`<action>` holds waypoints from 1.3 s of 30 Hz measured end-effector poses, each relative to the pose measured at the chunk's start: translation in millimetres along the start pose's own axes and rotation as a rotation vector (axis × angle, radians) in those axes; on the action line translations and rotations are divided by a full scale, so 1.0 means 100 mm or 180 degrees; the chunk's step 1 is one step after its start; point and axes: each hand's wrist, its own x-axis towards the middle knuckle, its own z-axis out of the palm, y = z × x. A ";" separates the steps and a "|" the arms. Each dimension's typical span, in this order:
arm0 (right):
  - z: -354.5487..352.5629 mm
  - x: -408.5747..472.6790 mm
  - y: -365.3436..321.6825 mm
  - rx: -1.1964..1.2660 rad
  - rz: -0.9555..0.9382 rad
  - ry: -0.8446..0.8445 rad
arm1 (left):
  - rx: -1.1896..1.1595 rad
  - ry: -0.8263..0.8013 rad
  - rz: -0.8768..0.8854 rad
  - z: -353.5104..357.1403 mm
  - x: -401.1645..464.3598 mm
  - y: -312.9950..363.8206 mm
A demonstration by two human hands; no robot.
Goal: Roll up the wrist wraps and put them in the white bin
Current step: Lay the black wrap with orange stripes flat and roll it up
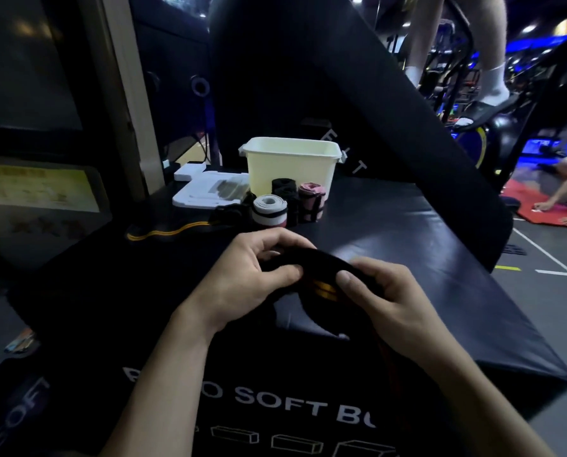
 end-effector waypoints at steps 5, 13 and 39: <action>-0.19 -0.07 0.22 0.0343 0.0354 0.0448 | 0.0375 0.0163 -0.0683 0.02 0.13 -0.23; -0.40 -0.07 0.47 0.0560 0.0752 0.0606 | -0.0302 0.1296 -0.0789 0.14 0.35 -0.40; -0.42 0.44 0.27 0.0610 0.0444 -0.0256 | -0.1103 0.1448 -0.0448 0.37 0.80 -0.40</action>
